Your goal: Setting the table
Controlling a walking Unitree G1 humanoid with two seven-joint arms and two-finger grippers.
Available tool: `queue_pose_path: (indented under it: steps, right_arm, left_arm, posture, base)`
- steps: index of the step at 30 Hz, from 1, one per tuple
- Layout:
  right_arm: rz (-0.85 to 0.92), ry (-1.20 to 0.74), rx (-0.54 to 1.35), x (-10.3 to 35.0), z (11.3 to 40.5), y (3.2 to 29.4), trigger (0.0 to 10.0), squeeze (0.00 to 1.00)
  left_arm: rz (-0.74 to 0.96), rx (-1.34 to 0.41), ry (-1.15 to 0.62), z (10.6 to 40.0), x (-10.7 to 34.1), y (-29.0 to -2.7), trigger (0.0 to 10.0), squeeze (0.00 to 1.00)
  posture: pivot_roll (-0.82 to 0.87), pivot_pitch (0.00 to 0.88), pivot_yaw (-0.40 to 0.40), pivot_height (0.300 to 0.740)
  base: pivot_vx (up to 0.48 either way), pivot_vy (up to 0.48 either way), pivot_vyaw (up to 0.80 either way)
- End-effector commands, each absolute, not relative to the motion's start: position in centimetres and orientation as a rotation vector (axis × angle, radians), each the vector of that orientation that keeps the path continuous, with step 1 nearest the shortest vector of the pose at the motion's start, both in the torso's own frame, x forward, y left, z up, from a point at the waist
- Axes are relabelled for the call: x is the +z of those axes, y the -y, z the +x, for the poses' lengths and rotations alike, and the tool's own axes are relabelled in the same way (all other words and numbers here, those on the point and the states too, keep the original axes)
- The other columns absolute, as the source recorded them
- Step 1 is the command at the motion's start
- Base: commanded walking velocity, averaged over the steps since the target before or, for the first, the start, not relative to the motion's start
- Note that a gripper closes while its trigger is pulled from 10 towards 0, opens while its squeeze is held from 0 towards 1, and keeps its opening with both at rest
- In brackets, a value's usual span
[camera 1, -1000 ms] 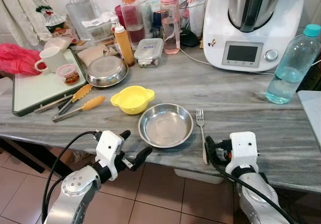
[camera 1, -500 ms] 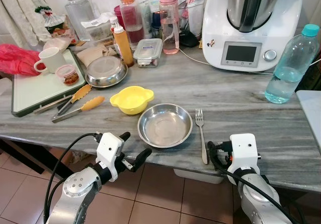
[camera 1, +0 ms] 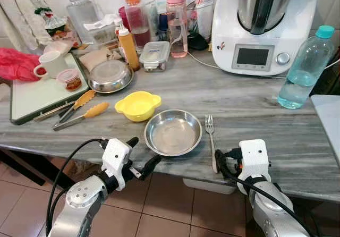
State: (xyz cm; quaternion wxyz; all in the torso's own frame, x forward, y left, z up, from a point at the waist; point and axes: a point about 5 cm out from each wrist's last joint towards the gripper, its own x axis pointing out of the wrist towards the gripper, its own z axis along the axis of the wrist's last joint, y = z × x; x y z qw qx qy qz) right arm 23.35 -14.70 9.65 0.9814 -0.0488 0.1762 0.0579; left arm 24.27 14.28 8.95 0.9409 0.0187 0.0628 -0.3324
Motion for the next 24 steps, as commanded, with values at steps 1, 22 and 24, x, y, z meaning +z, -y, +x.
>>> queue_pose_path:
  steps: [1, 22, 24]
  right_arm:
    - [-0.056, -0.413, 0.209, 8.8, 22.7, 13.0, 10.0, 1.00]
    - [-0.162, -0.304, 0.125, 10.3, 23.2, 14.6, 10.0, 1.00]
    - [-0.178, -0.287, 0.100, 10.6, 23.2, 15.0, 10.0, 1.00]
  left_arm:
    - [0.052, -0.673, -0.131, 24.1, 9.3, -14.3, 10.0, 0.00]
    - [0.043, -0.670, -0.100, 24.2, 12.3, -13.4, 10.0, 0.00]
    - [0.041, -0.671, -0.100, 24.3, 12.4, -13.3, 10.0, 0.00]
  posture:
    - [-0.12, 0.044, 0.124, 0.740]
    - [-0.13, 0.044, 0.127, 0.740]
    - [-0.13, 0.043, 0.128, 0.740]
  base:
    - [0.000, 0.000, 0.00]
    - [0.000, 0.000, 0.00]
    - [0.000, 0.000, 0.00]
